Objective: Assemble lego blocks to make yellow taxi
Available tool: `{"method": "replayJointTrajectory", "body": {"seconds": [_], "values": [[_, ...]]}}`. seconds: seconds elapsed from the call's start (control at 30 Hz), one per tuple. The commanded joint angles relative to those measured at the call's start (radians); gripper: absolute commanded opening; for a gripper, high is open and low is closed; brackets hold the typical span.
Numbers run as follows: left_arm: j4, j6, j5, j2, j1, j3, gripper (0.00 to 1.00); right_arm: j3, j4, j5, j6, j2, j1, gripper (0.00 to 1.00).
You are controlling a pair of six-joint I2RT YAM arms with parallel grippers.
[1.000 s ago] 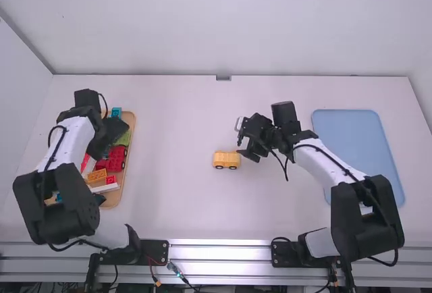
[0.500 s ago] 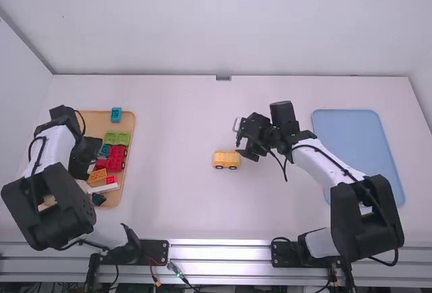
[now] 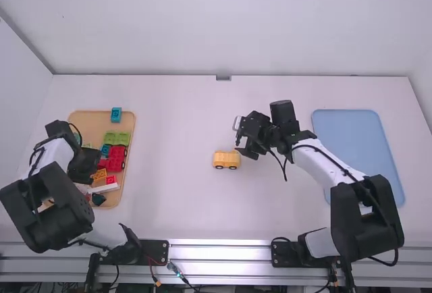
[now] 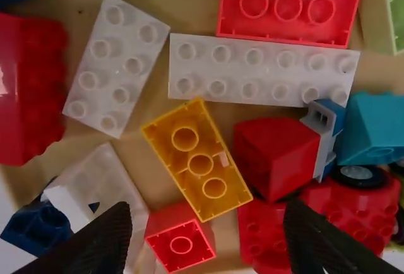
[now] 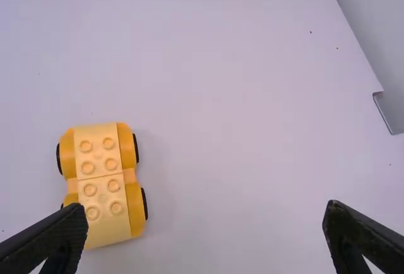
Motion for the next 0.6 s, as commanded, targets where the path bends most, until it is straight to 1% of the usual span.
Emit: {"method": "replayJointTrajectory", "body": {"seconds": [0.0,0.1,0.2,0.27,0.3,0.5,0.57], "values": [[0.002,0.029,0.014,0.011,-0.004,-0.002,0.66,0.013,-0.003,-0.006,0.006,-0.011,-0.001,0.99],[0.004,0.039,0.013,0.037,-0.004,0.011,0.68,0.013,-0.003,-0.006,0.002,-0.011,0.0,0.99],[-0.006,0.044,0.017,0.096,0.0,0.045,0.71,0.013,0.0,-0.006,0.002,-0.011,-0.001,0.99],[-0.046,0.05,0.016,0.15,-0.006,0.085,0.59,0.013,0.001,-0.003,0.002,-0.011,0.0,0.99],[-0.058,0.05,0.016,0.165,-0.008,0.097,0.57,0.013,0.0,-0.003,0.002,-0.011,-0.001,0.99],[-0.05,0.028,0.014,0.182,0.0,0.109,0.56,0.013,0.001,-0.003,0.002,-0.011,0.0,0.99],[-0.051,0.031,0.014,0.182,-0.001,0.107,0.59,0.013,0.0,-0.003,0.002,-0.011,-0.004,0.99]]}}
